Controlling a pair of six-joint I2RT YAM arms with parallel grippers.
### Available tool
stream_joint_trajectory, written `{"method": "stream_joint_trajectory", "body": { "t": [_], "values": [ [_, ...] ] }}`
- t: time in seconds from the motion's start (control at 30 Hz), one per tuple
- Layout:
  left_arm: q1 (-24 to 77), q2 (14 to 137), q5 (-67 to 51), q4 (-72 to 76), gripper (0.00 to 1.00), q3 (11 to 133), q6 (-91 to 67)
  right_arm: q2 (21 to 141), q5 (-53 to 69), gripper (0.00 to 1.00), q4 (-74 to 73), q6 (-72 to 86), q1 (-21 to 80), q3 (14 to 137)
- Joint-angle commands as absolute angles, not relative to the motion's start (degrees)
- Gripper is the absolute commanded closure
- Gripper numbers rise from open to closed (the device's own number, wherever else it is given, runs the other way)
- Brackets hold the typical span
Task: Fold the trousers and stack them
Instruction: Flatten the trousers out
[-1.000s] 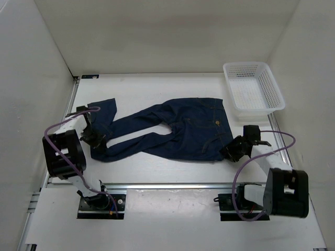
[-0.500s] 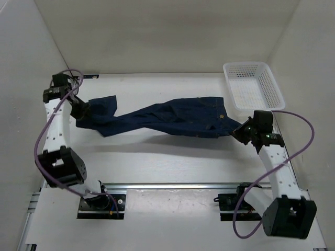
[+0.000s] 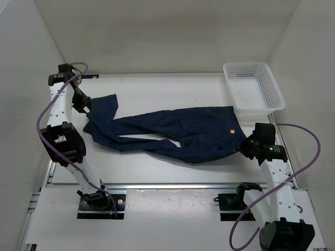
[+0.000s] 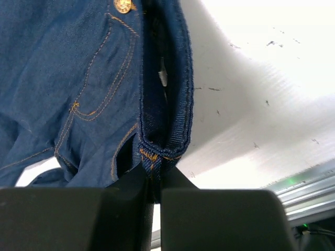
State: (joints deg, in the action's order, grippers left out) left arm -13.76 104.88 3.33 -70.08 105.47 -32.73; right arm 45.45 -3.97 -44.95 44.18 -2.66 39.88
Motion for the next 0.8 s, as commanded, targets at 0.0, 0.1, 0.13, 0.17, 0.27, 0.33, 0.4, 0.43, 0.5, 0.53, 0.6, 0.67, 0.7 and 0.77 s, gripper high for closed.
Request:
{"method": "stream_joint_trajectory", "body": {
  "t": [0.0, 0.1, 0.13, 0.17, 0.27, 0.33, 0.4, 0.43, 0.5, 0.53, 0.6, 0.67, 0.7, 0.77],
  "values": [
    [-14.1, 92.8, 9.1, -71.5, 0.82, 96.9, -31.3, 43.9, -6.2, 1.00, -46.5, 42.7, -3.3, 40.2],
    [-17.5, 87.1, 7.0, -67.2, 0.90, 83.7, -32.2, 45.0, -6.2, 1.00, -46.5, 42.0, -3.3, 40.9],
    [-19.5, 85.5, 3.7, -65.5, 0.88, 80.4, -32.2, 45.0, -5.6, 1.00, -46.5, 42.0, -3.3, 40.9],
    [-20.4, 85.5, 1.8, -64.3, 0.84, 75.5, -31.6, 45.0, -5.6, 1.00, -46.5, 41.4, -3.3, 41.5],
    [-22.4, 88.0, -4.5, -59.3, 0.61, 70.2, -30.5, 45.5, -5.6, 1.00, -46.5, 39.9, -3.3, 42.1],
    [-22.4, 90.3, -8.2, -56.7, 0.42, 69.7, -29.6, 45.5, -5.6, 1.00, -46.5, 39.3, -3.3, 42.1],
    [-22.4, 93.2, -10.2, -54.2, 0.29, 69.7, -29.6, 46.1, -5.6, 1.00, -46.5, 39.3, -3.3, 42.6],
    [-22.4, 93.7, -10.2, -53.6, 0.14, 69.7, -29.6, 46.1, -5.6, 1.00, -46.0, 39.3, -3.3, 42.6],
    [-21.9, 95.0, -10.2, -53.1, 0.03, 69.7, -30.2, 46.1, -5.1, 1.00, -46.0, 38.8, -3.3, 42.6],
    [-21.9, 95.0, -10.2, -52.5, 0.00, 69.7, -30.2, 46.1, -5.1, 1.00, -46.0, 38.8, -3.3, 42.6],
    [-21.9, 97.4, -10.2, -51.9, 0.00, 69.7, -30.8, 46.1, -5.1, 1.00, -46.0, 38.8, -3.3, 42.6],
    [-21.9, 99.1, -10.2, -51.4, 0.05, 70.4, -31.4, 46.1, -5.1, 1.00, -46.0, 39.3, -3.3, 42.6],
    [-21.3, 100.8, -10.2, -50.9, 0.17, 71.0, -31.9, 46.1, -5.1, 1.00, -46.0, 39.3, -3.3, 42.6],
    [-20.6, 102.2, -10.2, -50.9, 0.49, 72.7, -31.9, 46.1, -5.1, 1.00, -46.0, 39.3, -3.3, 42.6]
  ]
}}
